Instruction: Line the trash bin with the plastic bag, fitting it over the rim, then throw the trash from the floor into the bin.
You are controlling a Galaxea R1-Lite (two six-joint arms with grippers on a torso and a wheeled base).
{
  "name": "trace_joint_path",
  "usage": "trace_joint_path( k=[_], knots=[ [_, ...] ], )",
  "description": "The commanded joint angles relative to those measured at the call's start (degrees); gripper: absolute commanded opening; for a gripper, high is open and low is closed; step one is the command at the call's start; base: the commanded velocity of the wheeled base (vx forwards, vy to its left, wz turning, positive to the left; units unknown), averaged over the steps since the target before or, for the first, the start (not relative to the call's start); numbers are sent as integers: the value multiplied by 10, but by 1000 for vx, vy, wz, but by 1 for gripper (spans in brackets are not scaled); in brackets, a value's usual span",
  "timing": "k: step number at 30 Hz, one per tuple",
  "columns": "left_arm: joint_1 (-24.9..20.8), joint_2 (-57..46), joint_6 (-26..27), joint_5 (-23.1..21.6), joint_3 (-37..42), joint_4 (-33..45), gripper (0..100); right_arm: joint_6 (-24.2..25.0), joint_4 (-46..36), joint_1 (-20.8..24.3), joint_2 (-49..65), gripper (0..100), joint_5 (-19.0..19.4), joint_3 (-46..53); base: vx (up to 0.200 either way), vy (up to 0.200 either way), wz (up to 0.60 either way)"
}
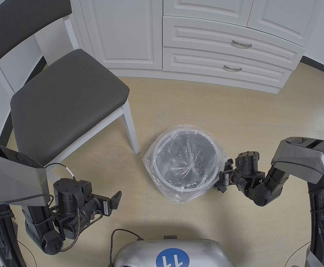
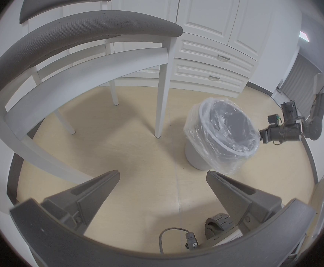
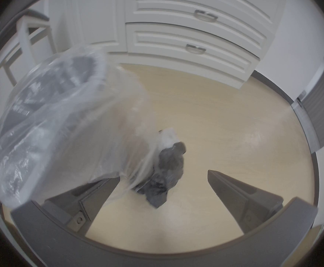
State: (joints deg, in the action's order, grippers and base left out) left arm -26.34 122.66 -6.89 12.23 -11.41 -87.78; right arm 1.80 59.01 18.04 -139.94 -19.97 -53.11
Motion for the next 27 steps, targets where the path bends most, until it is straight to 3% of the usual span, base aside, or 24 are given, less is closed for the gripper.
trace_joint_path(
  k=[1, 8, 27],
  knots=[
    [2, -1, -2, 1, 1, 0, 100, 3, 3, -32, -4, 100, 0, -36, 0, 0, 0],
    [4, -2, -16, 1, 3, 0, 100, 46, 3, -45, -2, 100, 7, -74, 0, 0, 0],
    [7, 8, -71, 2, 10, 0, 100, 47, -7, -22, -93, 100, 30, -105, 0, 0, 0]
  ],
)
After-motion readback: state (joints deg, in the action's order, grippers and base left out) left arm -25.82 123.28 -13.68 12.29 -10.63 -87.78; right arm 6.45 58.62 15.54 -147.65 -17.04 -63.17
